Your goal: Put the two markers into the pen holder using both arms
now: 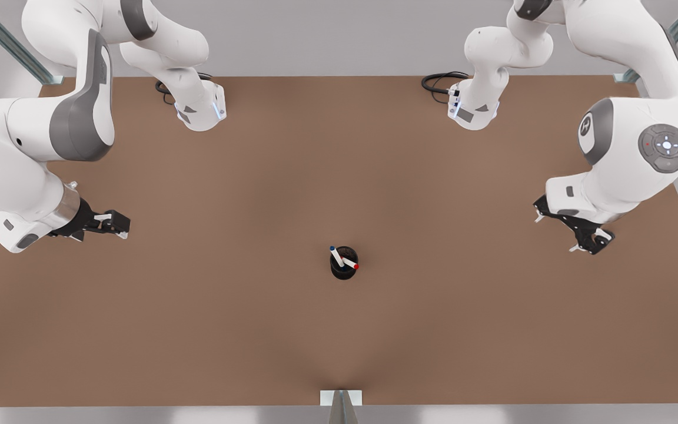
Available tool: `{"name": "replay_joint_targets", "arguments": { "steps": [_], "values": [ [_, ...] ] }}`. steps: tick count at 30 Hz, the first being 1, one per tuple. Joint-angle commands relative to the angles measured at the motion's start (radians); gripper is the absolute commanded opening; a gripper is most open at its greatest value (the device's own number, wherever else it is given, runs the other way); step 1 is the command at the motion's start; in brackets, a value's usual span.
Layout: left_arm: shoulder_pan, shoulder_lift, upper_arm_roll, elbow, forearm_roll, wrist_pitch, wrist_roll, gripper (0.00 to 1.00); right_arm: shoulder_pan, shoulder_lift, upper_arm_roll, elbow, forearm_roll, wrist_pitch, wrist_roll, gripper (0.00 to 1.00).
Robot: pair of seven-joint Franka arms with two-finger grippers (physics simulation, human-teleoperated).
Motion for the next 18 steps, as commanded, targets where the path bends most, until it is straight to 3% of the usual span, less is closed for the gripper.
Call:
{"name": "replay_joint_targets", "arguments": {
  "steps": [1,18],
  "values": [
    [0.001,0.006,0.000,0.011,0.006,-0.035,-0.727,1.00,0.000,-0.001,0.000,0.000,0.001,-0.001,-0.005,1.00],
    [-0.028,0.003,0.001,0.012,-0.010,-0.045,-0.781,1.00,-0.017,-0.001,0.000,0.000,0.017,-0.012,-0.021,1.00]
  ]
}}
